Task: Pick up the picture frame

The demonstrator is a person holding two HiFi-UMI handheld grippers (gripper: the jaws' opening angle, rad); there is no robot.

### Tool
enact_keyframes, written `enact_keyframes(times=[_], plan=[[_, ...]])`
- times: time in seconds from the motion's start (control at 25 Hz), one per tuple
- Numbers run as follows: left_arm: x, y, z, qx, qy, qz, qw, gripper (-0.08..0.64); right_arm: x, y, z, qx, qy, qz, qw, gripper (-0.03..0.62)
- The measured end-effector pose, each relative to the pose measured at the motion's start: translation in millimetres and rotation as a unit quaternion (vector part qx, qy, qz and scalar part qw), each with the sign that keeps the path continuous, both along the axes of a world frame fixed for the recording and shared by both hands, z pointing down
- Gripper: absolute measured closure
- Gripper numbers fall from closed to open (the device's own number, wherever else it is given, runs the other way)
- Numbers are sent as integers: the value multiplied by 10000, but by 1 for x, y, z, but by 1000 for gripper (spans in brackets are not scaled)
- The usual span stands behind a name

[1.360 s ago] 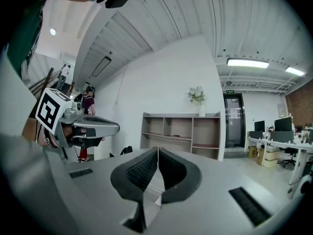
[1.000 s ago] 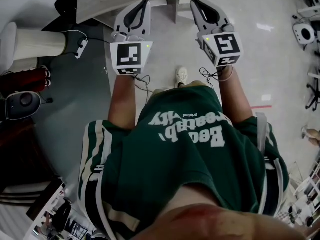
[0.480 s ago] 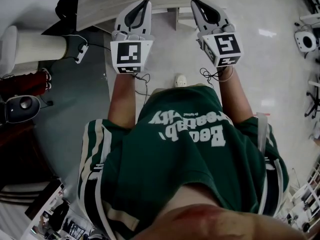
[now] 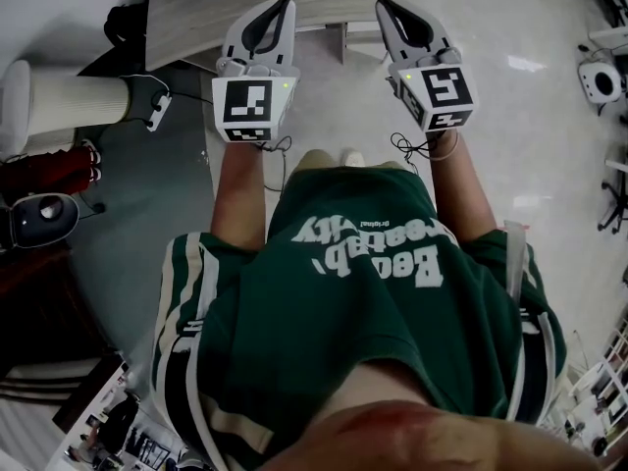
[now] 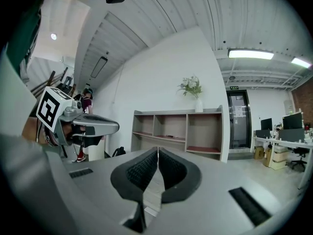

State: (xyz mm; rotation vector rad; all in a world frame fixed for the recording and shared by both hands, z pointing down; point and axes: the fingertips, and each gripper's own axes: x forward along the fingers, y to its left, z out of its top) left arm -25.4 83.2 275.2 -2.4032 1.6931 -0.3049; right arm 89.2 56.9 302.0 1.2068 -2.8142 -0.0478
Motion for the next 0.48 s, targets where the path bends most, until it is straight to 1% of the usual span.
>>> enact_keyframes(times=[0.24, 0.48], plan=[[-9, -31, 6, -73, 66, 73, 9999, 541, -7, -26, 4, -37, 27, 90, 9999, 558], [-23, -67, 28, -244, -85, 188, 9995, 541, -22, -60, 18, -155, 54, 240, 9996, 558]])
